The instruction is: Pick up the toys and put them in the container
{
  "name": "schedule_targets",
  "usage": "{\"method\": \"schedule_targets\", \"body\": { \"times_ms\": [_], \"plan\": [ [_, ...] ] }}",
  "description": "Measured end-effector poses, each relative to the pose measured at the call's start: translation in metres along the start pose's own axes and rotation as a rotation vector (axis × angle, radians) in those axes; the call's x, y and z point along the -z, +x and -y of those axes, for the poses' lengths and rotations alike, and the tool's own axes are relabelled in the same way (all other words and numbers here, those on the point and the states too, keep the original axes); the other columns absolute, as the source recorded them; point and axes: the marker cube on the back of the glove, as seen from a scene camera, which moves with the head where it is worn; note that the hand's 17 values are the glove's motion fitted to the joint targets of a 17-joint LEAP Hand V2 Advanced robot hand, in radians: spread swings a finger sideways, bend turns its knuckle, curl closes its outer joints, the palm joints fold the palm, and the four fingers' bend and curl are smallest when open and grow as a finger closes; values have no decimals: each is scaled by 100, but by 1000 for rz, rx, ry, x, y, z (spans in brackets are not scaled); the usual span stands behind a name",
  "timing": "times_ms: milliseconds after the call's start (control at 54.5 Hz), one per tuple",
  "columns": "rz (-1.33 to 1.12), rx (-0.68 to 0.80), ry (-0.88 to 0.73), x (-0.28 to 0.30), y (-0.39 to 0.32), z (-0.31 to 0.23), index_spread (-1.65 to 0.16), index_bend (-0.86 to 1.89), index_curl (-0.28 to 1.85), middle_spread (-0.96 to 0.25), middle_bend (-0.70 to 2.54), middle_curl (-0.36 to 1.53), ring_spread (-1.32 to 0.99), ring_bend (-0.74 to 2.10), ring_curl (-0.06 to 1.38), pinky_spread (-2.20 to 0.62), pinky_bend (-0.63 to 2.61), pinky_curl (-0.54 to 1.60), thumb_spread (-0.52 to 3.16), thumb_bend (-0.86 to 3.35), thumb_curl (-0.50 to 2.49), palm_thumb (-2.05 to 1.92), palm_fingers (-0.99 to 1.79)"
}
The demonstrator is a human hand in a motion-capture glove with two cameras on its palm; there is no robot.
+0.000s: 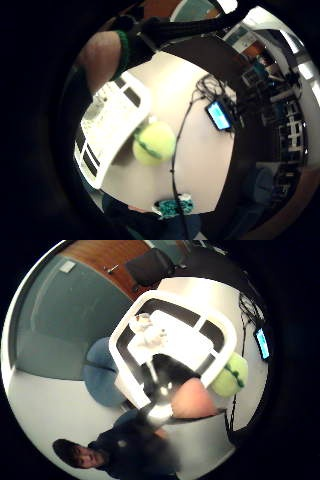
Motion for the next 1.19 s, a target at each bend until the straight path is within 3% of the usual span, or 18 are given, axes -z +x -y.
{"method": "schedule_targets", "body": {
  "times_ms": [110,257,367,422,569,660,752,935,1082,1192],
  "plan": [
    [78,-16,-126,-24,51,-21,-19,12,20,1,25,41,-3,57,23,1,99,44,135,9,41,17,-11],
    [53,5,-437,-105,52,-59,-16,6,19,4,13,37,0,33,18,4,103,43,139,17,46,34,-37],
    [46,37,-287,-147,64,-42,-14,4,17,6,8,32,2,27,18,5,104,42,132,13,44,35,-37],
    [70,61,-162,-160,64,-35,-17,9,17,6,6,29,3,33,20,5,108,43,127,9,43,33,-23],
    [105,60,-99,-180,74,-32,-23,56,30,3,8,21,2,49,22,0,108,39,121,13,45,50,28],
    [89,40,-72,-164,83,-34,-25,61,33,-5,27,25,-11,73,27,-15,98,35,121,21,50,65,68],
    [48,21,-56,-143,89,-37,-29,61,37,-13,44,32,-22,89,34,-29,96,34,100,21,58,74,100],
    [44,5,107,-61,87,-34,-36,70,50,-22,68,45,-32,104,45,-37,94,39,69,20,70,80,108],
    [112,-5,380,26,32,-24,-42,79,62,-24,82,55,-36,112,51,-39,99,42,48,21,79,82,105],
    [173,78,428,49,-22,-4,-45,84,73,-25,88,61,-37,117,55,-40,102,45,35,21,84,82,101]
  ]
}}
